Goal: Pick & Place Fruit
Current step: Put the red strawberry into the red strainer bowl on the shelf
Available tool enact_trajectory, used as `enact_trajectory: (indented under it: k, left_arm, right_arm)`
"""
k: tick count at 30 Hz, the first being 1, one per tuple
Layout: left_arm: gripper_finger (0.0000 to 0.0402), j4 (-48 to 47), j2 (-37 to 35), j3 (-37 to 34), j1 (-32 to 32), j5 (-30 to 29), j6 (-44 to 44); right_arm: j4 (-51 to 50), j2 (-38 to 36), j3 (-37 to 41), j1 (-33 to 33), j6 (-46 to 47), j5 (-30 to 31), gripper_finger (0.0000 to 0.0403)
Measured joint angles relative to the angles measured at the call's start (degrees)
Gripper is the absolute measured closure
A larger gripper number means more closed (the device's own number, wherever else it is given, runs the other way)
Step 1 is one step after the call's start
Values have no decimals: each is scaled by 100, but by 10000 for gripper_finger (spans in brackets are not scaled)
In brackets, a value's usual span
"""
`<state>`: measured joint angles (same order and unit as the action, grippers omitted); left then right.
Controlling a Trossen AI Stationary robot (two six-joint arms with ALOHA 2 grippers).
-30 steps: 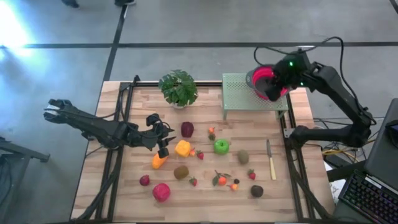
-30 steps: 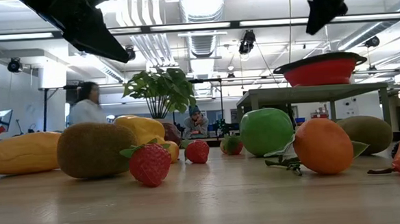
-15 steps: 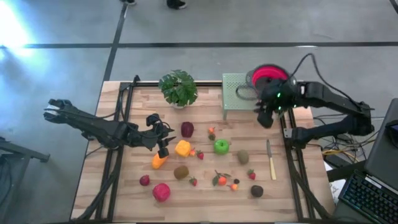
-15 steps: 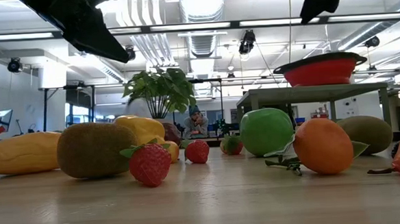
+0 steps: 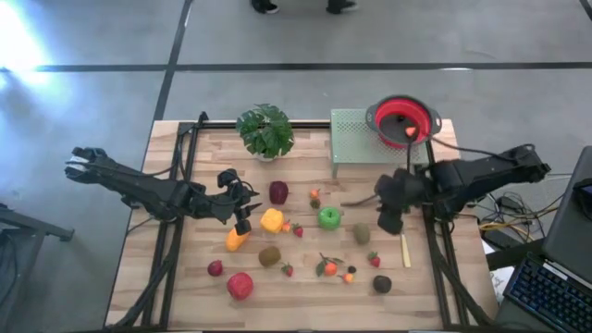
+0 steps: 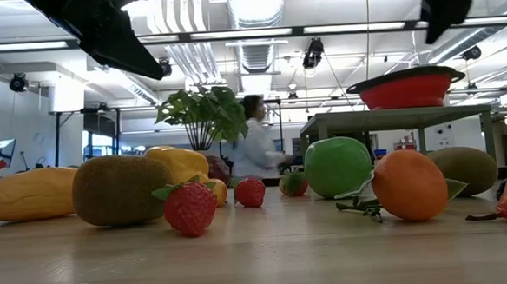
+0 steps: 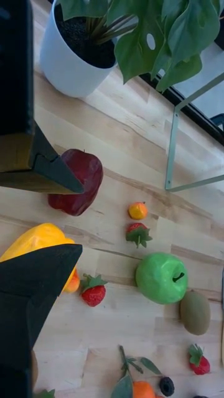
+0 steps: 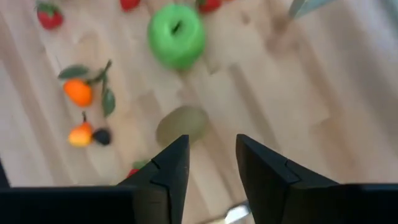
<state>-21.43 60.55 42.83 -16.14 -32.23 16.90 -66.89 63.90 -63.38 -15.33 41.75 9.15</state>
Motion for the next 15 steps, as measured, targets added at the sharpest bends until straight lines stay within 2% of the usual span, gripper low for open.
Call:
enact_trajectory:
  k: [15]
  left_arm:
    - [255,-2,2,0,0,0,-72]
  right_arm:
    - [57,368,492,-1681,2941,4,224]
